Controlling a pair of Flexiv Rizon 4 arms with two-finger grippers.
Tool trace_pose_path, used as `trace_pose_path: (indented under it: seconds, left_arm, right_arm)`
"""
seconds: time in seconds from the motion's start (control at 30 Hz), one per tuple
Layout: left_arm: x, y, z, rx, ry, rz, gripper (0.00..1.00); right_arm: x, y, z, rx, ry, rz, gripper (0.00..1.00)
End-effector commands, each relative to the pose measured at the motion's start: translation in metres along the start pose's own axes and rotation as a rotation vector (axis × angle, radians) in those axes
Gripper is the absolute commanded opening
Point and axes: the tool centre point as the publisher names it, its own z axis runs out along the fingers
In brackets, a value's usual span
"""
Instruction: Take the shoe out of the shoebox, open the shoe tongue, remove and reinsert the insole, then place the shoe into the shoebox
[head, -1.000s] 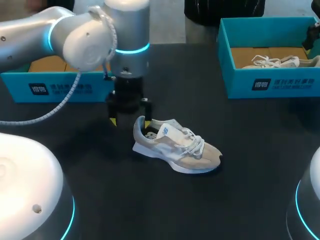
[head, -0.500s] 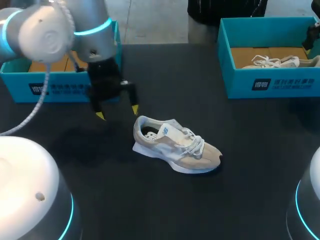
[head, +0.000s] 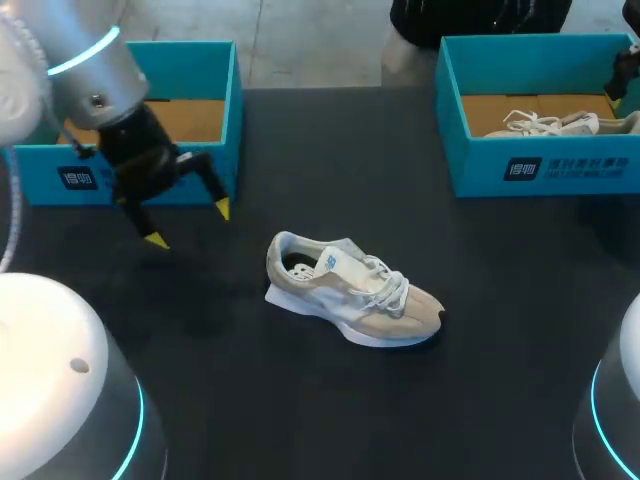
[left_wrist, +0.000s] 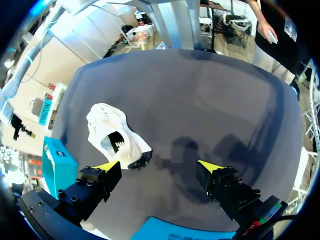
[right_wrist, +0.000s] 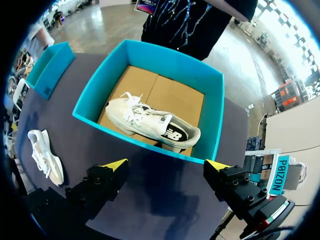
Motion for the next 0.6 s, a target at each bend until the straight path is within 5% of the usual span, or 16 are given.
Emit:
trace_pose_path:
  seconds: [0.03, 0.23, 0.6]
  left_arm:
    - [0.027, -0.008, -0.007, 0.003, -0.258, -0.036, 1.00]
    - [0.052, -0.019, -0.010, 0.036, -0.302, -0.087, 1.00]
    - [0.052, -0.019, -0.010, 0.036, -0.302, -0.087, 1.00]
  right_arm:
    - [0.000, 0.000, 0.000, 0.000, 0.001, -0.001, 1.00]
    - [0.000, 0.000, 0.000, 0.000, 0.001, -0.001, 1.00]
    - [0.000, 0.000, 0.000, 0.000, 0.001, -0.001, 1.00]
